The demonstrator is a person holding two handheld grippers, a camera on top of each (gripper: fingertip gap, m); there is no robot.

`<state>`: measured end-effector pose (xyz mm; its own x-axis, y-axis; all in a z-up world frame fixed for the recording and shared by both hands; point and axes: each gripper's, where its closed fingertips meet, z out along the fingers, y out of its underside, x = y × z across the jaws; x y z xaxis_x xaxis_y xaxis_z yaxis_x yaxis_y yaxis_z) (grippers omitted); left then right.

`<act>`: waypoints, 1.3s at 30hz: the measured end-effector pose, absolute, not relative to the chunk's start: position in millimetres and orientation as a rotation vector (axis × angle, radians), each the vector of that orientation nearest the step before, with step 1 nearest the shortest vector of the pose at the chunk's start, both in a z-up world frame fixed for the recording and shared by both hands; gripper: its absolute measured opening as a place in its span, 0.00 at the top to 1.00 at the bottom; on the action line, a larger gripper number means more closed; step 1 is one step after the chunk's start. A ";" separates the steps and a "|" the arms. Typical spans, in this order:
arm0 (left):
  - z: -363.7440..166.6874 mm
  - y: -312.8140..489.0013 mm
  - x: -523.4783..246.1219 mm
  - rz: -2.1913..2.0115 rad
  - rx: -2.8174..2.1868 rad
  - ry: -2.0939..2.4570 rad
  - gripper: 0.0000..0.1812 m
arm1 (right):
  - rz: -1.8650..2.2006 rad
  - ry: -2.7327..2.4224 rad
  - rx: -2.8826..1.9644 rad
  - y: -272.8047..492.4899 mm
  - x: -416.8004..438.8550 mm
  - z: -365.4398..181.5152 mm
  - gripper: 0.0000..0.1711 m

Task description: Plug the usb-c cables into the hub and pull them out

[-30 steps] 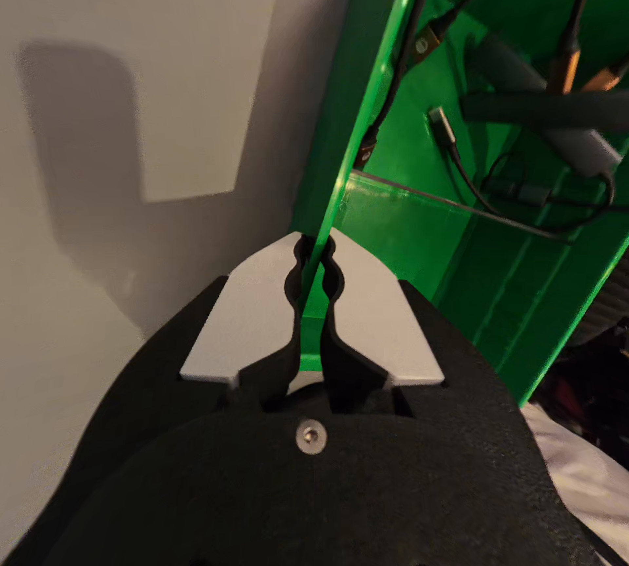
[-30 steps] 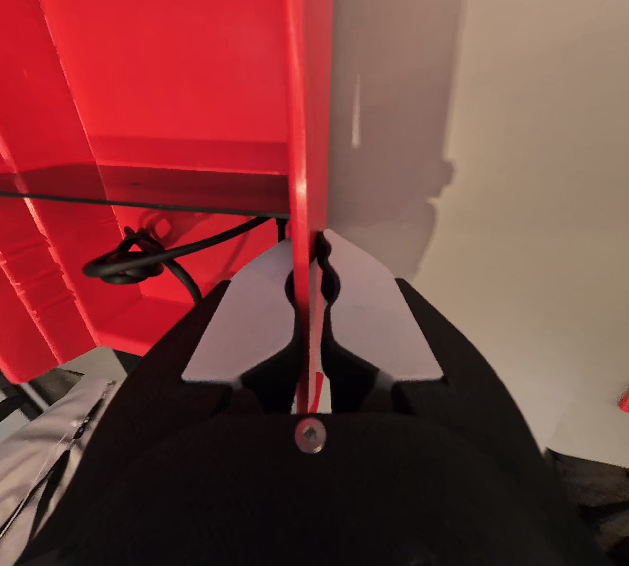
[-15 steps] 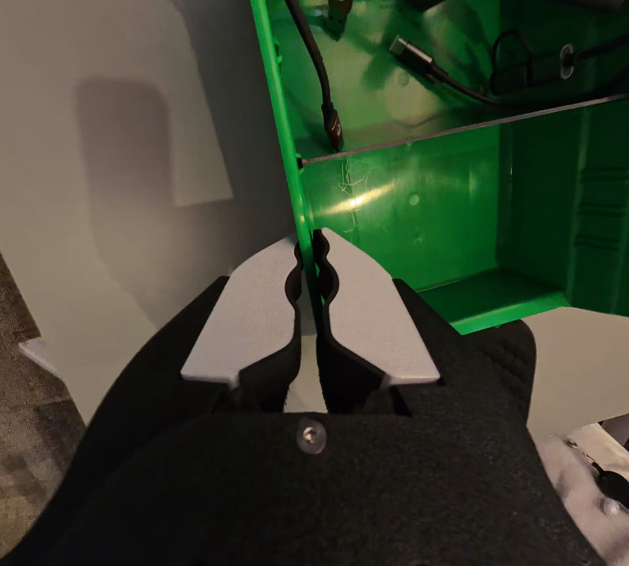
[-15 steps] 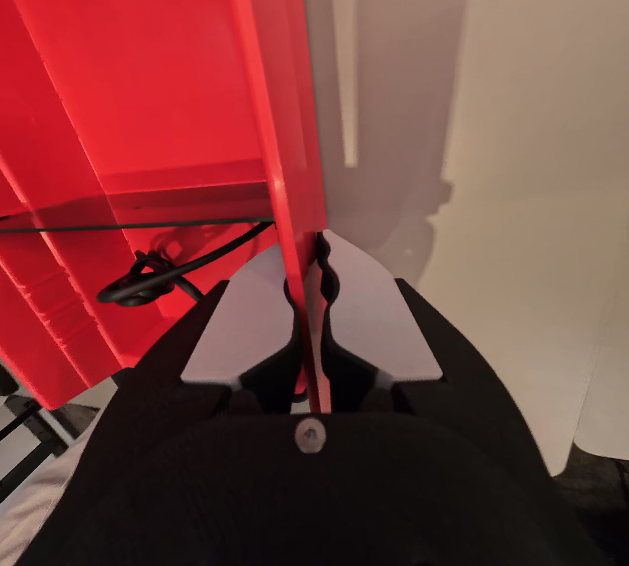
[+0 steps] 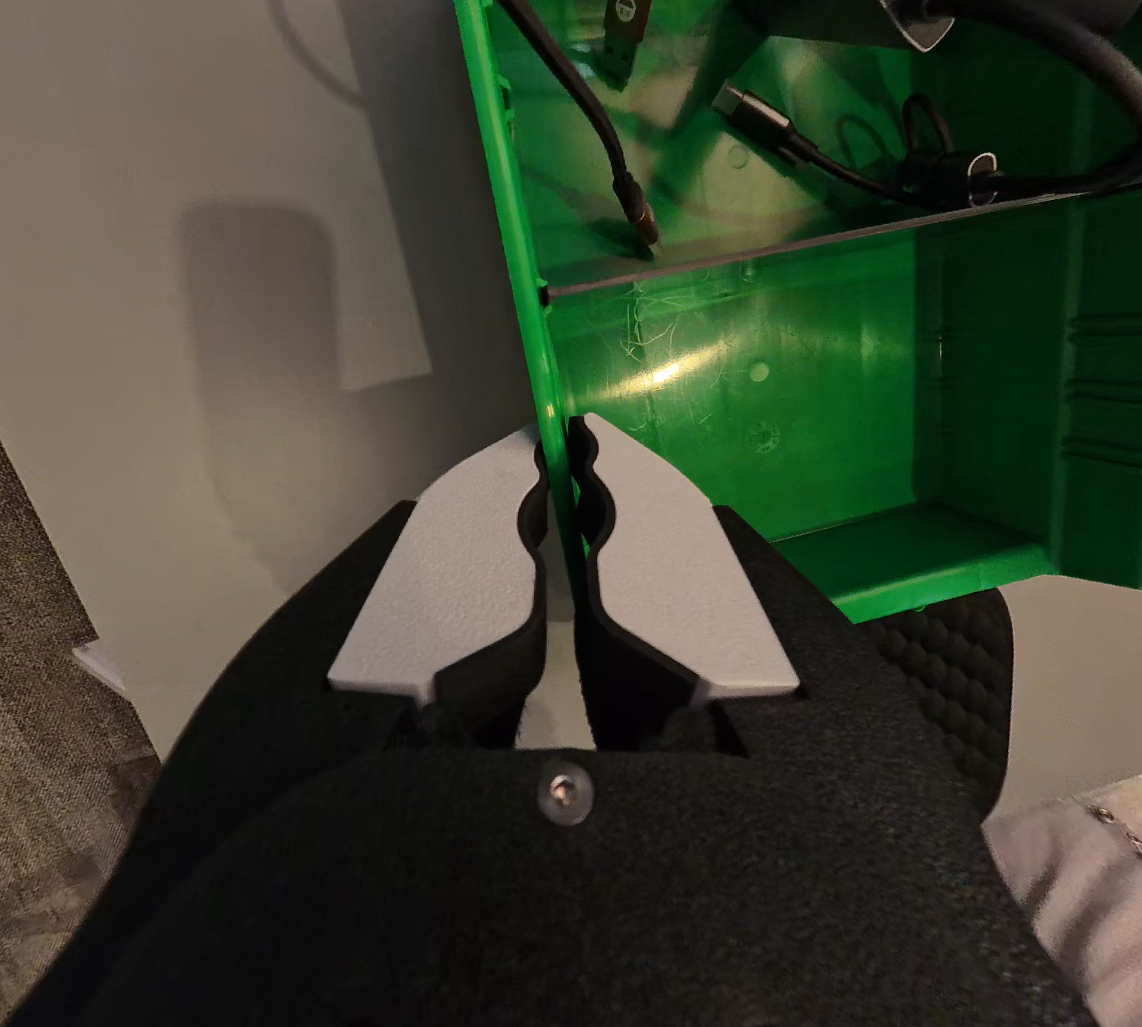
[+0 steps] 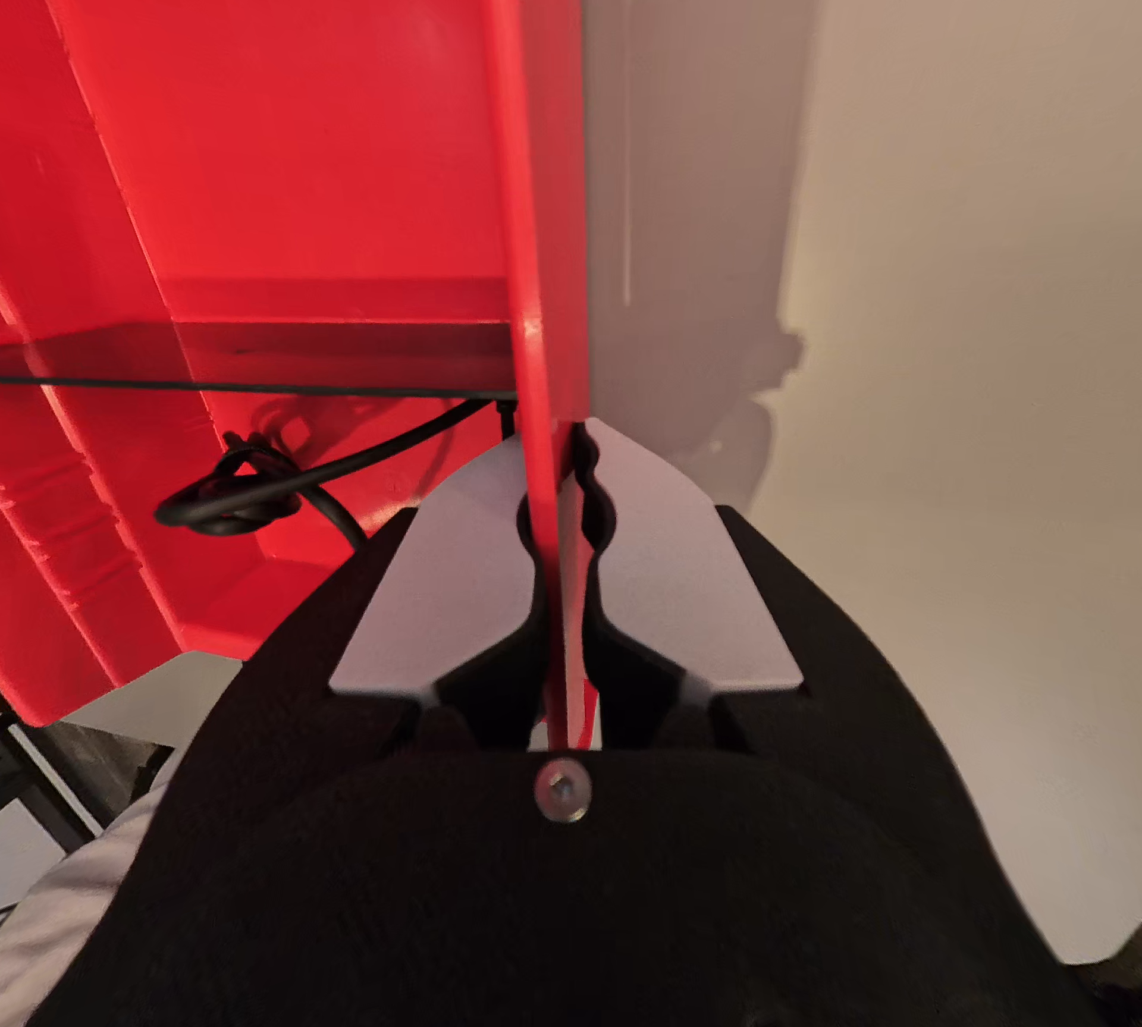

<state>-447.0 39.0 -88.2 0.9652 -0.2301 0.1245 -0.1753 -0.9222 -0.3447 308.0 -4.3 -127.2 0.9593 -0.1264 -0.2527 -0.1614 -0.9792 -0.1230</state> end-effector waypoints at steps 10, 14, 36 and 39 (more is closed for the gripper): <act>-88.7 33.3 -443.5 -0.257 -2.760 0.329 0.98 | 0.365 0.138 -2.968 -3.8 293.1 -127.3 0.96; -88.8 29.0 -443.9 -0.258 -2.762 0.335 0.98 | 0.359 0.105 -2.968 -5.7 292.2 -127.4 0.96; -73.0 24.8 -449.9 -0.305 -2.551 0.300 0.86 | 0.406 0.020 -2.821 2.0 299.0 -113.6 0.87; -43.4 22.4 -451.9 -0.285 -2.404 0.324 0.85 | 0.338 0.003 -2.715 5.9 308.5 -86.4 0.85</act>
